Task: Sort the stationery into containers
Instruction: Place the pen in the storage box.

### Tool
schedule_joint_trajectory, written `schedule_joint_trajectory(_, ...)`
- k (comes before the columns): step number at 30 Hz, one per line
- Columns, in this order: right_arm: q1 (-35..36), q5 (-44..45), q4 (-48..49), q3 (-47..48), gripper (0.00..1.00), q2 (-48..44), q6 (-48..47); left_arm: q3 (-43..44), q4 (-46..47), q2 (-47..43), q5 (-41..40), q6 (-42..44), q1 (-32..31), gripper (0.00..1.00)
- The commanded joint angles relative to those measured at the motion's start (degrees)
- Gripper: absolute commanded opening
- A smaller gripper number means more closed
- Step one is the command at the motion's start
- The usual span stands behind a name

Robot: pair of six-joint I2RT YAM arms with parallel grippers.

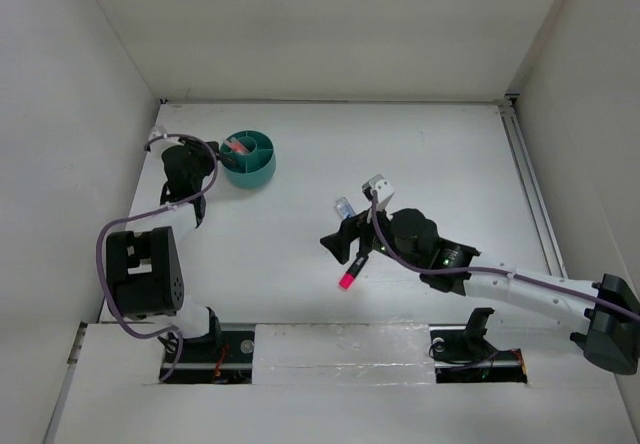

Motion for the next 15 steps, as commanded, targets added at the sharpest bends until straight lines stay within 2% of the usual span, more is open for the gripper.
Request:
schedule_joint_trajectory(1,-0.34,-0.44,1.58,1.32,0.91,-0.30,-0.14,-0.60,5.20,0.22,0.07,0.37,0.35,0.00)
schedule_joint_trajectory(15,-0.34,-0.44,1.58,1.32,0.91,-0.30,-1.28,-1.13,7.67,3.65,0.60,0.37,0.35,0.02)
